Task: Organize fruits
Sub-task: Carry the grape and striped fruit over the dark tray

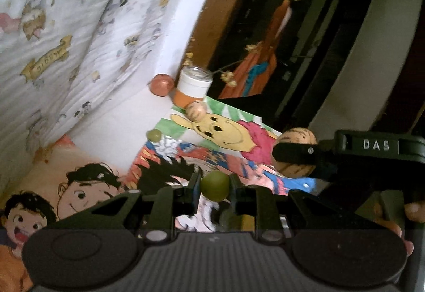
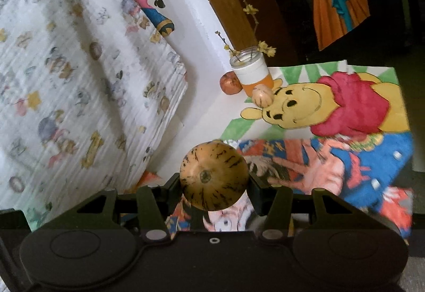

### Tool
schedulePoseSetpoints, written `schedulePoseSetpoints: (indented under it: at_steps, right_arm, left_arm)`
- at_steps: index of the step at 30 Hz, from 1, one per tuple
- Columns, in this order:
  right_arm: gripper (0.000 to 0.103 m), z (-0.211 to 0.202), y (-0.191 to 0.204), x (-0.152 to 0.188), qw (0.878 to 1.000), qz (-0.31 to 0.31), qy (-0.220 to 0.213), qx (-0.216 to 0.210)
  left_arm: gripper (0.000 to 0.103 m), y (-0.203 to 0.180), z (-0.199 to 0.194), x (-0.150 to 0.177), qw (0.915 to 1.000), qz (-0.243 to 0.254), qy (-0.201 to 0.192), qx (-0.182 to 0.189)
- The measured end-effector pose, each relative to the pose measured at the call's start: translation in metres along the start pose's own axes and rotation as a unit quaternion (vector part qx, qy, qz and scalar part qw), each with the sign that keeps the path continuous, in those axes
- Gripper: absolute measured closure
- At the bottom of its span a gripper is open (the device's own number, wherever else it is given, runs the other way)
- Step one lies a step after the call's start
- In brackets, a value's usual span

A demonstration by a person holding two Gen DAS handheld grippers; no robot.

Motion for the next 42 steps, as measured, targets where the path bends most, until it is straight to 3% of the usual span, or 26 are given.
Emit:
schedulePoseSetpoints:
  at_steps: [13,22,29,35,42]
  right_arm:
    - [0.049,-0.07,-0.001,0.07,1.0,-0.001,-0.012,0.028]
    - [0.049,-0.1,-0.001,0.123,0.999,-0.004,-0.013,0.04]
    - [0.049,-0.119,0.01,0.166,0.999,-0.024,-0.01,0.044]
    - [0.049,-0.131,0.019,0.201,0.997,-0.044,-0.004,0.065]
    - [0.049,-0.14,0.024,0.225,0.995,-0.059,-0.002,0.083]
  left_arm:
    - [0.078,-0.031,-0.041,0.047,0.9989,0.032,0.018,0.029]
    - [0.078,-0.033,-0.049,0.072,0.9955,0.039,0.064,0.057]
    - [0.078,-0.032,-0.061,0.093,0.9887,0.068,0.096,0.093]
    - [0.078,-0.032,-0.069,0.114,0.9778,0.103,0.129,0.129]
    - [0.078,-0.031,-0.074,0.134,0.9681,0.138,0.157,0.138]
Point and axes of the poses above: each gripper's, at about its wrist camera, not at the fingertips, and z roughly the way its jaws point, y to its left, x to its underside, the point moved 1 cm from there along z, roughly the way its jaws point, and after that the axes turned 8 degrees about -z, right-handed, at the moved point
